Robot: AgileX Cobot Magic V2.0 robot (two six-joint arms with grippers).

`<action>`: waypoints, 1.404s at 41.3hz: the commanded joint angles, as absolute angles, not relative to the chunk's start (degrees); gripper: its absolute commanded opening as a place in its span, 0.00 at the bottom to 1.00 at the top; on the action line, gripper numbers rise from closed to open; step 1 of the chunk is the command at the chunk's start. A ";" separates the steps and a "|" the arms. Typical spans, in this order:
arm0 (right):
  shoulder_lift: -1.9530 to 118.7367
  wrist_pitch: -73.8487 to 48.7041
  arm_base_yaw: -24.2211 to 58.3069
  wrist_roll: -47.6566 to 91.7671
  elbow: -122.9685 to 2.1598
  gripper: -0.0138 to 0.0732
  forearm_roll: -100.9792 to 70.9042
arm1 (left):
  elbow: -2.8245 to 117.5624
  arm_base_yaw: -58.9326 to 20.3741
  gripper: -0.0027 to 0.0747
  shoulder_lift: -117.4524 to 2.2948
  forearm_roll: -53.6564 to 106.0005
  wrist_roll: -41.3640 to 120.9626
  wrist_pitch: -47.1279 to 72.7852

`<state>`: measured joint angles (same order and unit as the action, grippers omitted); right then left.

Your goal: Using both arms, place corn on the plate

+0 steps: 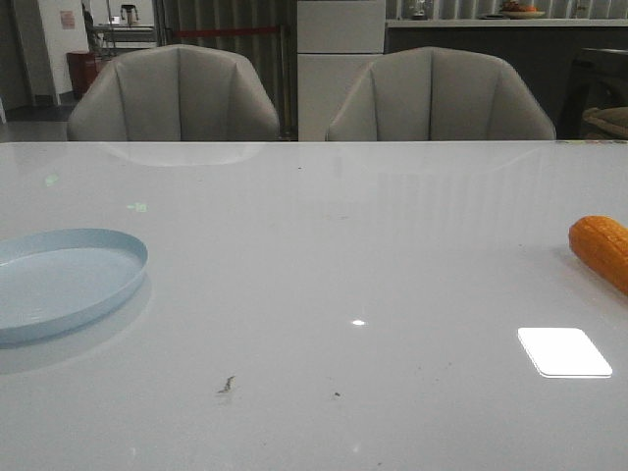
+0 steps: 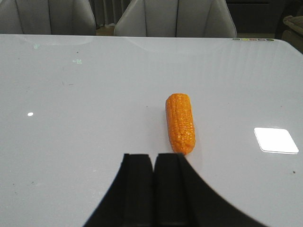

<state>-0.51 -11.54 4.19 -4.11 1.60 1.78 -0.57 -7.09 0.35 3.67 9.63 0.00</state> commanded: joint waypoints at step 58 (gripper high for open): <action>42.03 -13.93 4.30 -5.05 -44.62 0.20 -2.58 | 45.28 -7.53 0.16 -43.28 1.10 9.13 4.84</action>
